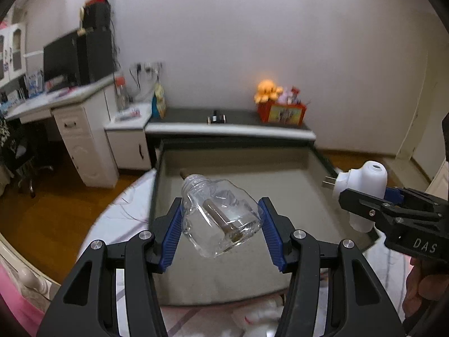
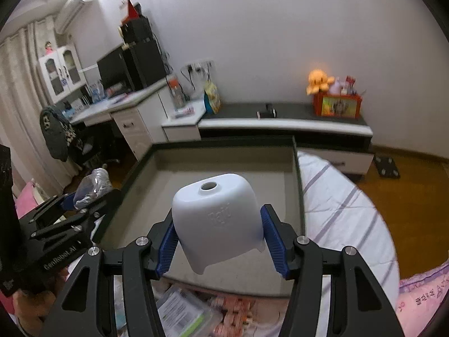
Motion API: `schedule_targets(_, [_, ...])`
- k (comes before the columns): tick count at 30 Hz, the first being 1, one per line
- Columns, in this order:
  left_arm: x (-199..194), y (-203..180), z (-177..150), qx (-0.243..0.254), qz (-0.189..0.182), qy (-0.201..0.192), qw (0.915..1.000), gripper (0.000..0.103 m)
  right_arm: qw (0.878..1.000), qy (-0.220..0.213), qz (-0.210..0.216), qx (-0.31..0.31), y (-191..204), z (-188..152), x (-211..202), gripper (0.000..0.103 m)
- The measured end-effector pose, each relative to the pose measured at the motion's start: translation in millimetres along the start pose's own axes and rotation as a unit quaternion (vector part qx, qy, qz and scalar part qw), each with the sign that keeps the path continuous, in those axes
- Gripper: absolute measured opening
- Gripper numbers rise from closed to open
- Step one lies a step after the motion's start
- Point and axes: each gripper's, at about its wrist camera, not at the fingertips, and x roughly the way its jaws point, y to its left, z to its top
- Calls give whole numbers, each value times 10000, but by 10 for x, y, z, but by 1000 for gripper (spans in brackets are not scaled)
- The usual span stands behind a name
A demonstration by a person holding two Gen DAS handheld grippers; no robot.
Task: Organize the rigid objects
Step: 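Carry the glass bottle and white humidifier into the pink box and release both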
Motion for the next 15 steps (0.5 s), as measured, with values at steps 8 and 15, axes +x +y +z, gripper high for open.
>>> schedule_targets(8, [425, 42, 95, 12, 197, 531, 9984, 76, 9985, 493, -167, 165, -101, 16, 413, 58])
schedule_targets(15, [268, 151, 58, -129, 290, 468, 9984, 103, 9981, 567, -175, 194, -83, 17, 342, 87])
